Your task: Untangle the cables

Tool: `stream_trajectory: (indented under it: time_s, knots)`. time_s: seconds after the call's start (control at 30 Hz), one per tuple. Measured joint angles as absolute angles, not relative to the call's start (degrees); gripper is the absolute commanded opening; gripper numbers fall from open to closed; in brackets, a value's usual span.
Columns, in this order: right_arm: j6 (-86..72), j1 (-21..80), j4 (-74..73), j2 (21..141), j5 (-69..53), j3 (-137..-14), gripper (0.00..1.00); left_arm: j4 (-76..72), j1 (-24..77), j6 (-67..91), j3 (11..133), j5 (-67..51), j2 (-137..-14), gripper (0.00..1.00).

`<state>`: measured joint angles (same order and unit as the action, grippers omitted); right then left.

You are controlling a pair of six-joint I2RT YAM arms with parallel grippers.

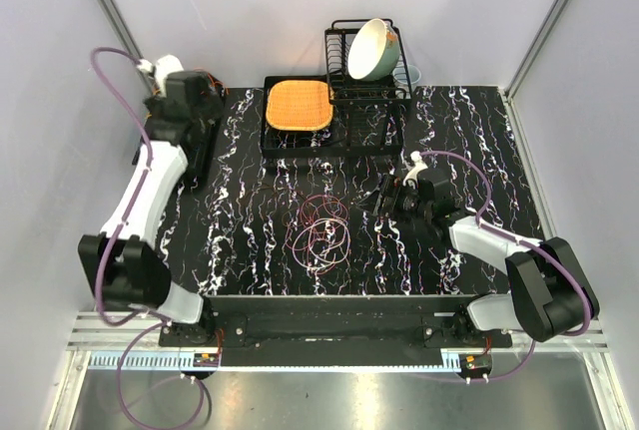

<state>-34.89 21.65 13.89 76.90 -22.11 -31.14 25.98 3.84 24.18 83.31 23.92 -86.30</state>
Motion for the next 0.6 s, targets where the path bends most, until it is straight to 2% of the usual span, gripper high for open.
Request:
stream_trajectory:
  time_s: [0.13,0.3,0.6]
  knots:
    - [-35.03,21.58,13.89,76.95,-22.15,-31.14,0.94,27.46,13.69,23.51,75.53,23.31,-81.95,0.92]
    - [-35.38,21.43,13.91,77.54,-22.2,-31.14,0.94,29.1,25.3,24.29,66.89,17.89,-82.7,0.87]
    - [-35.73,21.32,13.91,77.95,-22.2,-31.14,0.93,27.29,40.4,24.91,63.66,8.56,-89.58,0.8]
